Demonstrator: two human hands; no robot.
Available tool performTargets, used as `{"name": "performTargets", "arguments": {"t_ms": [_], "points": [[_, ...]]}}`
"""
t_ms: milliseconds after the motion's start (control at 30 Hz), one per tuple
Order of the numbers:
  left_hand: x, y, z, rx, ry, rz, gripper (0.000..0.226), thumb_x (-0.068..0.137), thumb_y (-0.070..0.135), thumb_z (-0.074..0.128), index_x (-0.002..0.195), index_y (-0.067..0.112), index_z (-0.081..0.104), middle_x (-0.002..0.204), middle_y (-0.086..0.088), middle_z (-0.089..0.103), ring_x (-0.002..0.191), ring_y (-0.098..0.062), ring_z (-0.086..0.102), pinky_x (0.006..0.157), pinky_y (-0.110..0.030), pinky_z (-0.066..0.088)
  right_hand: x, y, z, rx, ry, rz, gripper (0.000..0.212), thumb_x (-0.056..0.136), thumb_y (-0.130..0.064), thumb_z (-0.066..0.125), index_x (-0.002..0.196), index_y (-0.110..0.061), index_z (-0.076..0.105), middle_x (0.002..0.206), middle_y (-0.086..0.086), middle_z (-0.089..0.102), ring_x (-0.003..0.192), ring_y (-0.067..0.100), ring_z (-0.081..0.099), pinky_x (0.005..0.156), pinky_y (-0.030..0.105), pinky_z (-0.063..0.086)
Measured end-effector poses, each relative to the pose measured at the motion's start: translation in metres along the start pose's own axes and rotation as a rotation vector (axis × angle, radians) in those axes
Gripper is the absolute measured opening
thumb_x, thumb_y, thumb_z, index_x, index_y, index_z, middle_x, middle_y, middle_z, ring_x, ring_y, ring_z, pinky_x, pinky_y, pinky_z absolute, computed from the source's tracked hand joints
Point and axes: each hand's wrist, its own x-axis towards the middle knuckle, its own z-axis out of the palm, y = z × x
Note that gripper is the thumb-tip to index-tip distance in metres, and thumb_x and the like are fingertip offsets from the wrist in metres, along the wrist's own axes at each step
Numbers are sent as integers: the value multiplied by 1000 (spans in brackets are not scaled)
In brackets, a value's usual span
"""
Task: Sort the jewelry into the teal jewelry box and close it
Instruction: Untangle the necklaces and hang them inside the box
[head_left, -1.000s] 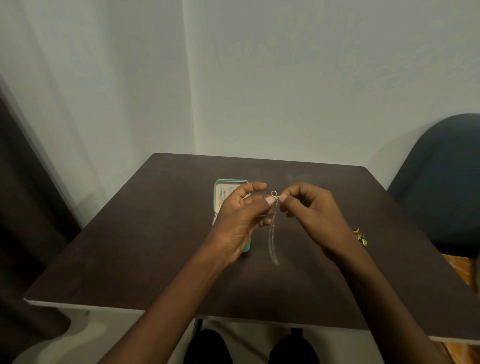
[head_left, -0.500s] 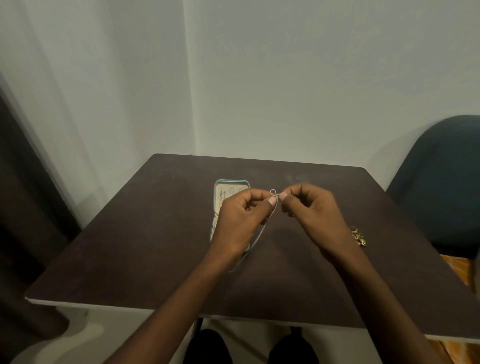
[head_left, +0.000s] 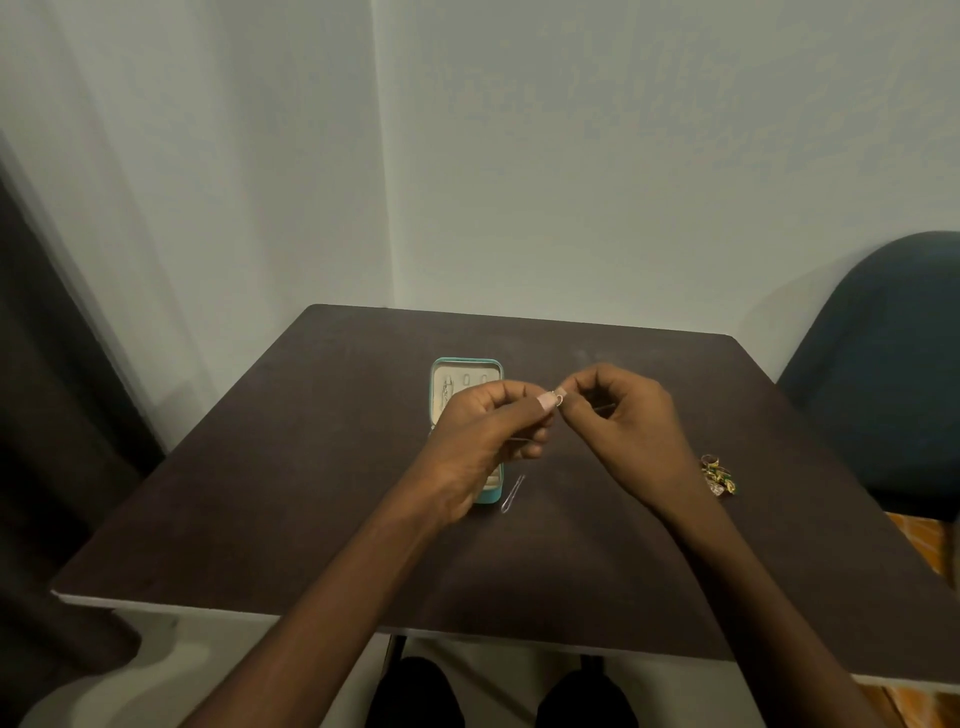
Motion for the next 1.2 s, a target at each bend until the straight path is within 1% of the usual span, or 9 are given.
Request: {"name": "performTargets", "arguments": {"t_ms": [100,200,333,533,600,667,800,1000,1200], "points": [[1,1,-2,14,-29,-12,10,86,15,62,89,6,65,72,-2,61,66,-10,57,61,-23,49,0,0,1,14,-5,5,8,85,-15,62,80,-18,67,72,-2,66,64,11,59,56,17,46],[2,2,-3,26,-45,-11,10,89,15,59,88,6,64,71,-1,60,65,-10,56,62,-22,50,1,2,2,44,-27,34,9,86,-15,61,81,-19,67,71,-4,65,62,4,56,57,15,46],[2,1,-2,57,-67,-6,14,93,16,53,89,6,61,71,-1,59,65,-9,56,62,-22,51,0,6,2,95,-64,67,9,87,-19,59,83,-20,67,75,-4,66,70,6,61,66,23,52],[2,-2,2,200,-13,78,17,96,16,47,85,10,59,72,-2,57,64,-8,54,60,-20,49,-1,9,2,139,-112,62,6,87,-17,61,84,-18,66,76,-2,66,68,5,59,63,20,50],[2,-1,2,233,-16,92,16,96,16,48,88,8,59,73,-2,57,64,-7,54,61,-20,49,-1,10,1,146,-123,54,5,87,-17,62,84,-19,65,74,-3,65,66,3,57,61,18,49],[3,0,1,221,-42,71,16,96,14,47,88,7,59,72,-3,56,63,-7,54,60,-20,49,-1,11,-1,134,-137,44,4,86,-17,63,84,-19,65,73,-3,64,64,5,57,60,20,48],[4,0,-4,124,-97,-23,16,93,15,52,83,12,63,73,-1,60,68,-10,57,61,-23,49,1,13,-4,51,-149,-3,2,85,-17,63,84,-18,65,75,-1,65,69,15,61,61,25,50],[6,-1,-7,127,-71,-38,9,88,16,61,84,9,65,70,-3,61,66,-10,58,59,-21,49,-2,11,-2,-9,-162,-21,8,86,-12,63,84,-19,64,75,-4,63,68,9,58,58,13,47],[5,1,-11,125,-90,-103,4,84,12,66,84,9,66,71,-4,63,67,-11,60,61,-21,51,-2,8,-2,36,-160,-6,8,85,-11,64,85,-19,65,76,-2,65,69,14,60,59,19,49]]}}
